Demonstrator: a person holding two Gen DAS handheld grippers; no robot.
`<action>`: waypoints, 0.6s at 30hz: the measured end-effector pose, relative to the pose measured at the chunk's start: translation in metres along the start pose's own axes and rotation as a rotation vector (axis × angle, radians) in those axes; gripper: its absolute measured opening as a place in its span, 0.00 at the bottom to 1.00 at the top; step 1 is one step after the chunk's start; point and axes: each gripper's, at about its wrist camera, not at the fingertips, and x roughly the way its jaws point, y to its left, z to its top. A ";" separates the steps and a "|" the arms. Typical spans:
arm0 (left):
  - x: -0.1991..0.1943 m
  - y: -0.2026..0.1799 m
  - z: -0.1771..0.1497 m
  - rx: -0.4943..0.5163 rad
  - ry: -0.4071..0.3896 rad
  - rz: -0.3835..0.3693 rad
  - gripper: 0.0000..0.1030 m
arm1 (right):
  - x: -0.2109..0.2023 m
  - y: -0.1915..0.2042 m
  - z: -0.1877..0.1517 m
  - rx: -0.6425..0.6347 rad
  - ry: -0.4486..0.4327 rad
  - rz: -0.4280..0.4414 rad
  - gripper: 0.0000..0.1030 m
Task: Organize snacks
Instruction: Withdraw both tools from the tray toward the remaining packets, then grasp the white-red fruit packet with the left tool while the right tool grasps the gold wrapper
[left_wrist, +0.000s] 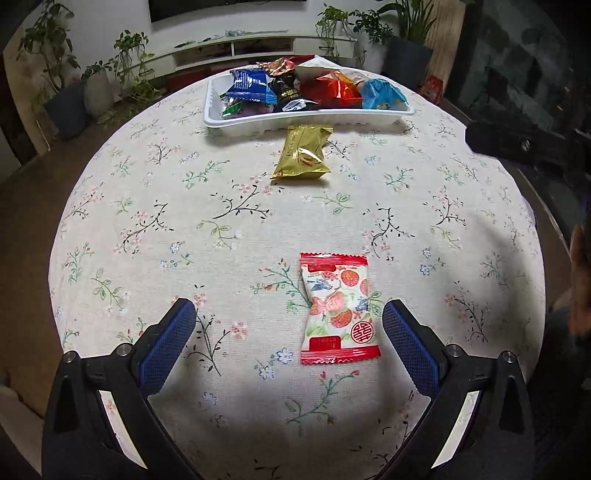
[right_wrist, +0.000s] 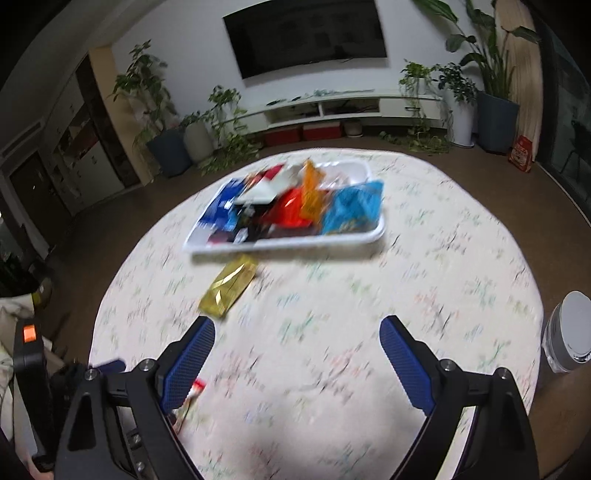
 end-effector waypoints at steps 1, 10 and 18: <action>0.001 -0.003 -0.001 0.009 0.002 -0.002 0.99 | -0.001 0.004 -0.006 0.000 0.001 0.004 0.90; 0.016 -0.003 0.010 0.022 0.018 -0.002 0.99 | -0.009 0.010 -0.032 0.011 0.010 -0.005 0.90; 0.024 0.002 0.009 0.016 0.019 -0.017 0.88 | -0.004 0.009 -0.035 0.005 0.023 -0.012 0.90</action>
